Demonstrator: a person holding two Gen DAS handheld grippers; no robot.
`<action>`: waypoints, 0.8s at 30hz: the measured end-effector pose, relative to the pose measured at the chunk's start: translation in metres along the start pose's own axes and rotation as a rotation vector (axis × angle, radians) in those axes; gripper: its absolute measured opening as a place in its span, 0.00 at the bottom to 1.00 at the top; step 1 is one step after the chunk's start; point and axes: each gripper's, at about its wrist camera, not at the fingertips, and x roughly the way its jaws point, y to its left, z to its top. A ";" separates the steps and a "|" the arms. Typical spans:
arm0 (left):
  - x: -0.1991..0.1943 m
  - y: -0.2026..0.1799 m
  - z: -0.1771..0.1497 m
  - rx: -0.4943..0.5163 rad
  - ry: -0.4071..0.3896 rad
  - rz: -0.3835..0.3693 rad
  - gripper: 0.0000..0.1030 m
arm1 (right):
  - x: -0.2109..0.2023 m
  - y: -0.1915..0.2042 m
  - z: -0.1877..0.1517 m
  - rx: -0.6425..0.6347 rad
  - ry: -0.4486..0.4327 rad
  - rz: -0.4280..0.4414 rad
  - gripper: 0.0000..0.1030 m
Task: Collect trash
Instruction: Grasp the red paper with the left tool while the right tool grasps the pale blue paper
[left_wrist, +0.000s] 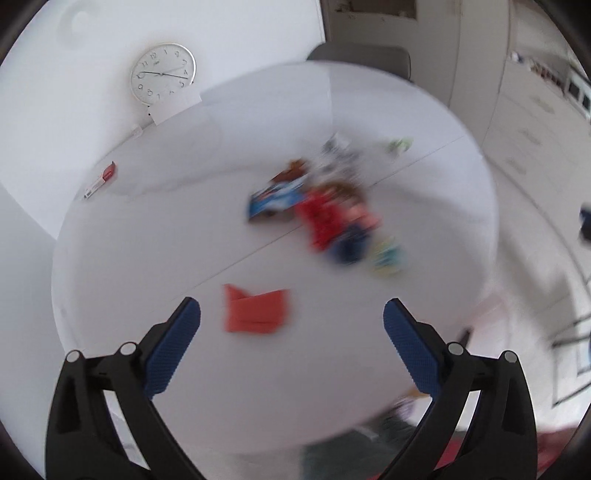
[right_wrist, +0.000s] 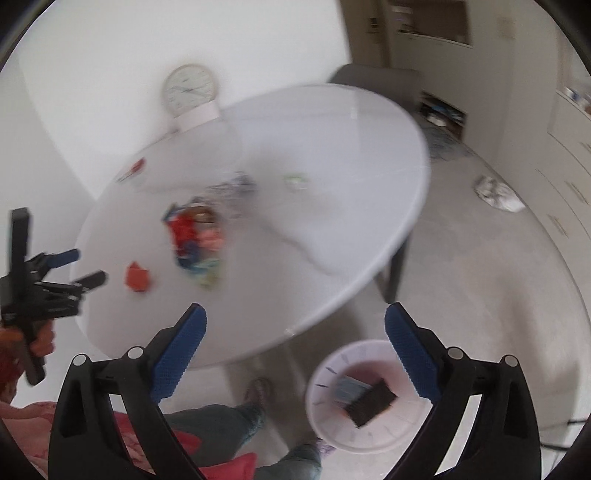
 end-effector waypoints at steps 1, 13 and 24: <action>0.008 0.006 -0.006 0.052 0.007 -0.004 0.92 | 0.007 0.014 0.005 -0.010 0.012 0.007 0.94; 0.070 0.021 -0.038 0.907 -0.070 -0.224 0.79 | 0.073 0.109 0.029 0.073 0.159 0.011 0.94; 0.098 0.043 -0.029 1.007 -0.054 -0.400 0.48 | 0.089 0.127 0.018 0.217 0.188 -0.053 0.94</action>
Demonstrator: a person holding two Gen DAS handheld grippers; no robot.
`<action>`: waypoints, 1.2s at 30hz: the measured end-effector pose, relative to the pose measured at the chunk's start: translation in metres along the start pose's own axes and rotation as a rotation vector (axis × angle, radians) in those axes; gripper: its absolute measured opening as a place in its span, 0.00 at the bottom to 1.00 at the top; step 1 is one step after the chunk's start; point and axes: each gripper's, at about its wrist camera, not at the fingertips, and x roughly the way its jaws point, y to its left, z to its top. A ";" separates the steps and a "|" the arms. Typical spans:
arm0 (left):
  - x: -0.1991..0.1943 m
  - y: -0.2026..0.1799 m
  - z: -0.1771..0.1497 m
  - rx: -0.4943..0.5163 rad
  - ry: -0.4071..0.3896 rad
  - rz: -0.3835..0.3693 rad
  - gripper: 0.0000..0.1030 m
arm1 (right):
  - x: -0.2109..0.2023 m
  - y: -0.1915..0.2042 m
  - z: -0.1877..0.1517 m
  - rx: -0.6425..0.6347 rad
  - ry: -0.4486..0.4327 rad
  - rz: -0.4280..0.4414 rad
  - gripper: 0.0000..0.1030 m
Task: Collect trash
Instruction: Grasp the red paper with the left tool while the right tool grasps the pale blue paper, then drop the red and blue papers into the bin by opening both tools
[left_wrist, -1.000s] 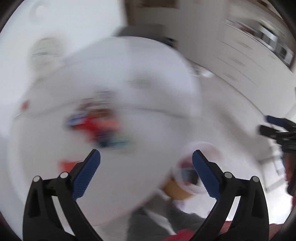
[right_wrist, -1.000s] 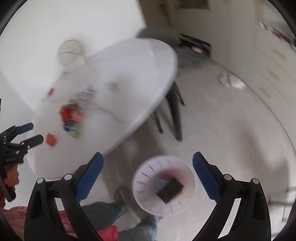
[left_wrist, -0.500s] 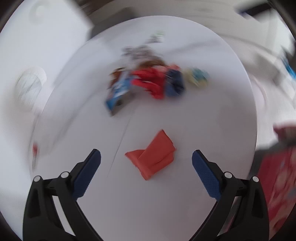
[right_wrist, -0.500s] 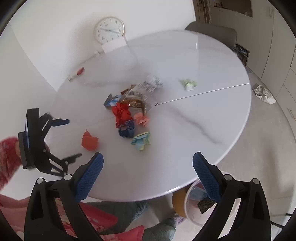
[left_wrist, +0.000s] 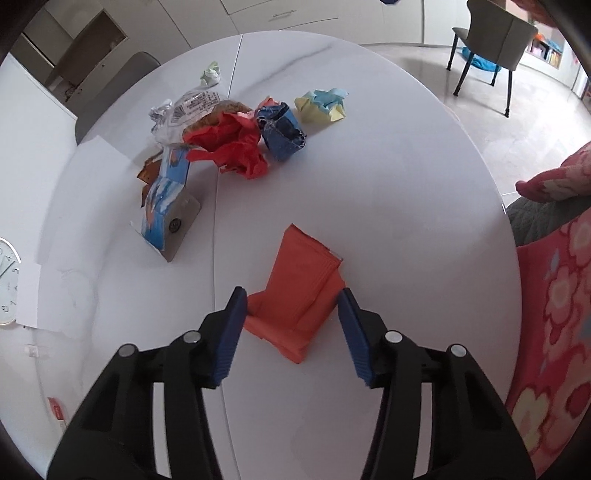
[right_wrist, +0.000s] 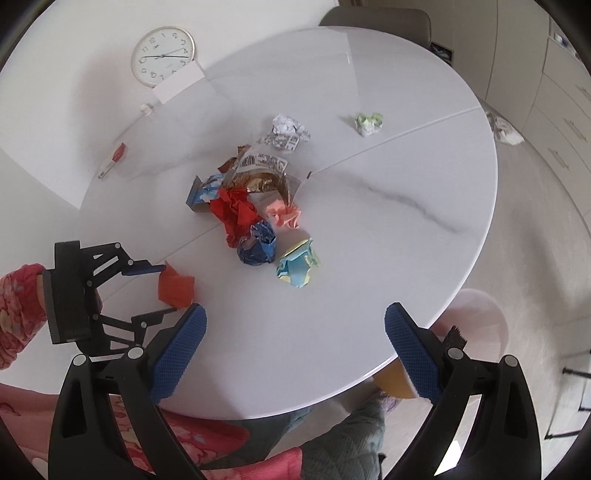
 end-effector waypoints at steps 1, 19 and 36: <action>0.000 0.001 0.000 0.002 -0.009 -0.008 0.48 | 0.003 0.001 0.000 0.006 0.004 -0.004 0.93; -0.015 0.026 -0.003 -0.250 -0.069 -0.091 0.40 | 0.116 0.015 0.027 -0.116 0.156 -0.084 0.42; -0.067 0.020 0.085 -0.555 -0.162 -0.078 0.40 | 0.004 -0.140 -0.036 0.177 -0.011 -0.126 0.30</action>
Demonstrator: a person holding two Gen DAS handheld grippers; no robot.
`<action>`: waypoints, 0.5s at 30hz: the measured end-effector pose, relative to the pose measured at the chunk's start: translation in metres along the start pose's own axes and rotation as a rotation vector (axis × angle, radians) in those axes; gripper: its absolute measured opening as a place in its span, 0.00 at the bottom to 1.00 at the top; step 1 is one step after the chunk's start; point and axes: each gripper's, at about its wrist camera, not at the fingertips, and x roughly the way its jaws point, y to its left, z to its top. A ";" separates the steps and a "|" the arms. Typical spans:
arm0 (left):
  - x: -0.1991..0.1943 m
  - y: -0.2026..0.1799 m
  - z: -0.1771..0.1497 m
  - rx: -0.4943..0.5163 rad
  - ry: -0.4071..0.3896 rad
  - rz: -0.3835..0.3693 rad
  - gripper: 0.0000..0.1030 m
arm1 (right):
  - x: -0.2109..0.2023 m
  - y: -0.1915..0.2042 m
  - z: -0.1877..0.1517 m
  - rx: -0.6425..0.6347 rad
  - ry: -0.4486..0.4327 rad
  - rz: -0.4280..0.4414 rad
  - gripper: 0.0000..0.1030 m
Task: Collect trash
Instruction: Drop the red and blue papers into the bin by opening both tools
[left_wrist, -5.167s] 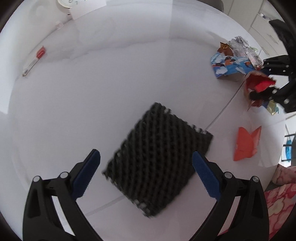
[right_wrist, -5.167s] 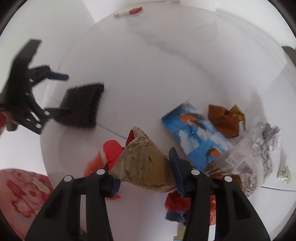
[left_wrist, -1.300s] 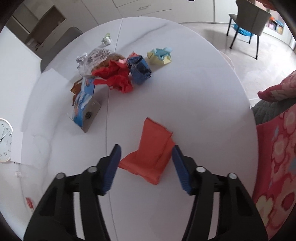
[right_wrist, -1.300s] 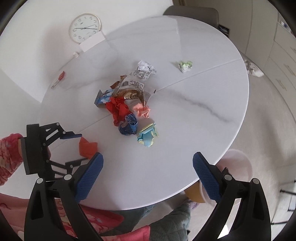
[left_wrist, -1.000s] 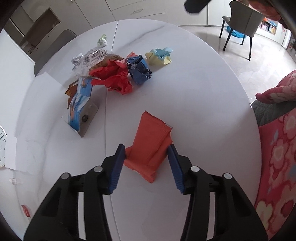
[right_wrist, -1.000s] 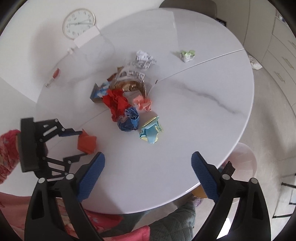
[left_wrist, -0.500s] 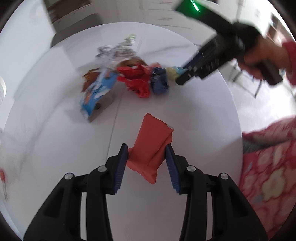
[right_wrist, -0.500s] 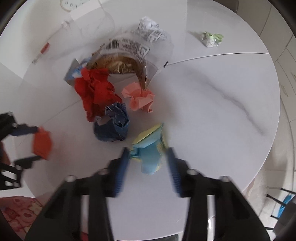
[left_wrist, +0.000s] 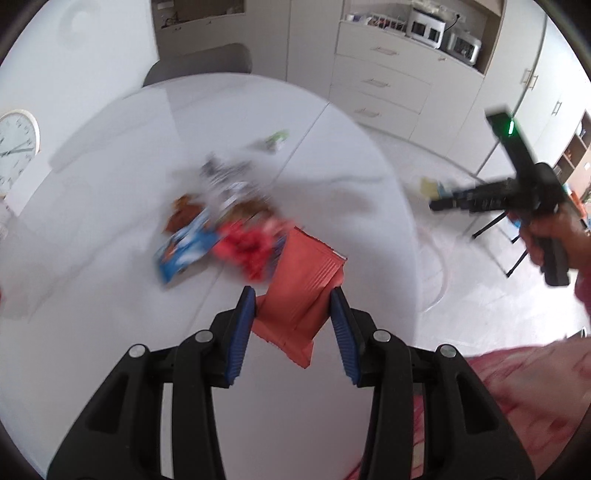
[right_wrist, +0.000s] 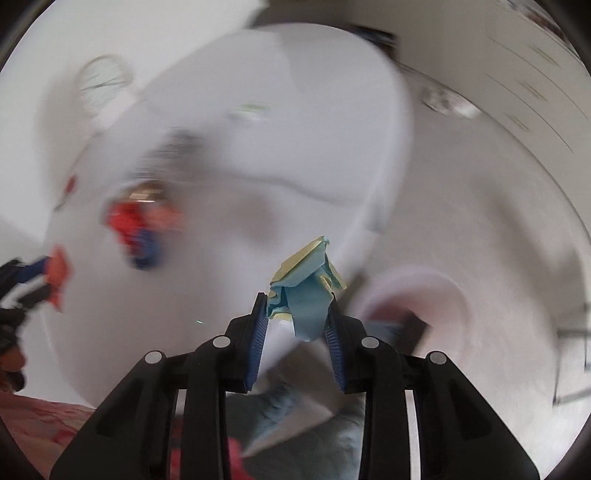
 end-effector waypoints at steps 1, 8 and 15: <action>0.004 -0.013 0.010 0.002 -0.004 -0.011 0.40 | 0.007 -0.024 -0.007 0.024 0.022 -0.034 0.30; 0.044 -0.101 0.061 0.012 0.021 -0.038 0.40 | 0.103 -0.144 -0.046 0.104 0.232 -0.048 0.31; 0.111 -0.194 0.098 0.030 0.124 -0.049 0.40 | 0.134 -0.189 -0.059 0.121 0.303 0.016 0.75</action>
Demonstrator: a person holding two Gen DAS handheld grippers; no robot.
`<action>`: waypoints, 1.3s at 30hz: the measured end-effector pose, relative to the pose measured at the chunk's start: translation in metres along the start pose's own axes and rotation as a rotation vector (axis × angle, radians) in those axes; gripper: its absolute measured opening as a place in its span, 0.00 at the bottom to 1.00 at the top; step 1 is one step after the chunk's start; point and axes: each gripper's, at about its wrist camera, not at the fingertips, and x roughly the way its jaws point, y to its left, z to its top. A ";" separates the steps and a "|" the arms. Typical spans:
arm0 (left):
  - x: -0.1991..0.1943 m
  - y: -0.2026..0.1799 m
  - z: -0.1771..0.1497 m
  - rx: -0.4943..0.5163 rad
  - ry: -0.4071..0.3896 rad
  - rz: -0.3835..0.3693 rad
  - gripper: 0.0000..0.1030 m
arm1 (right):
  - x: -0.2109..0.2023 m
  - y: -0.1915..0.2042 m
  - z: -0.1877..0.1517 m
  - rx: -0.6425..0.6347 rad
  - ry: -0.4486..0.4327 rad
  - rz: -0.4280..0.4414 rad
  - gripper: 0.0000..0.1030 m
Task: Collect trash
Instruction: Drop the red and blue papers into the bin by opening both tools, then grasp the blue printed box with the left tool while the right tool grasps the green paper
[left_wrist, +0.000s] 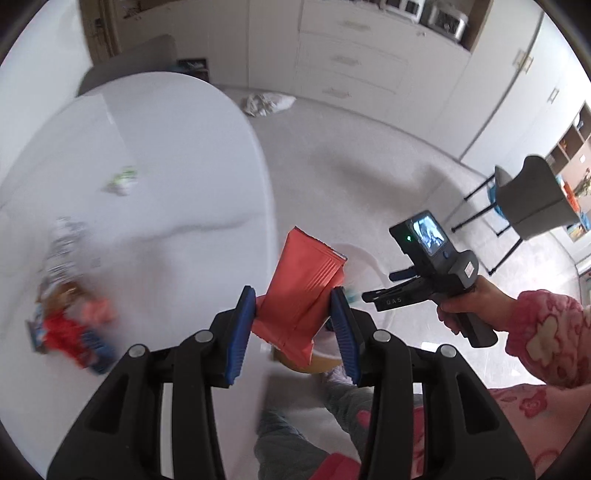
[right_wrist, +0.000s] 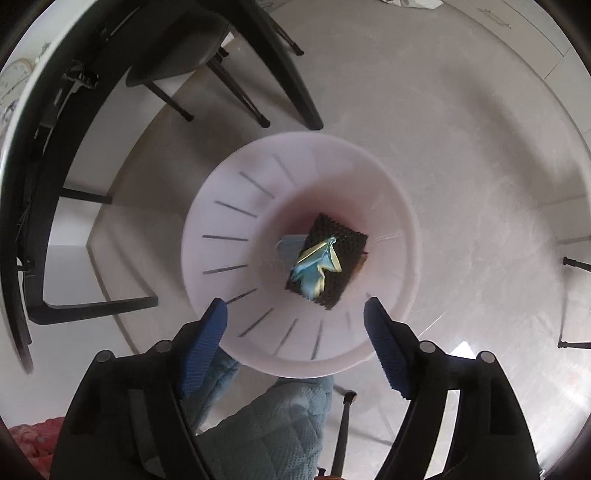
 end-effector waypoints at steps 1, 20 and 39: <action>0.010 -0.011 0.004 0.006 0.020 -0.004 0.40 | -0.008 -0.006 -0.003 0.009 -0.009 0.012 0.75; 0.146 -0.096 0.006 0.001 0.293 -0.100 0.70 | -0.151 -0.072 -0.068 0.151 -0.282 0.028 0.87; -0.104 0.060 -0.040 -0.285 -0.159 0.181 0.92 | -0.255 0.118 -0.021 -0.183 -0.581 0.060 0.97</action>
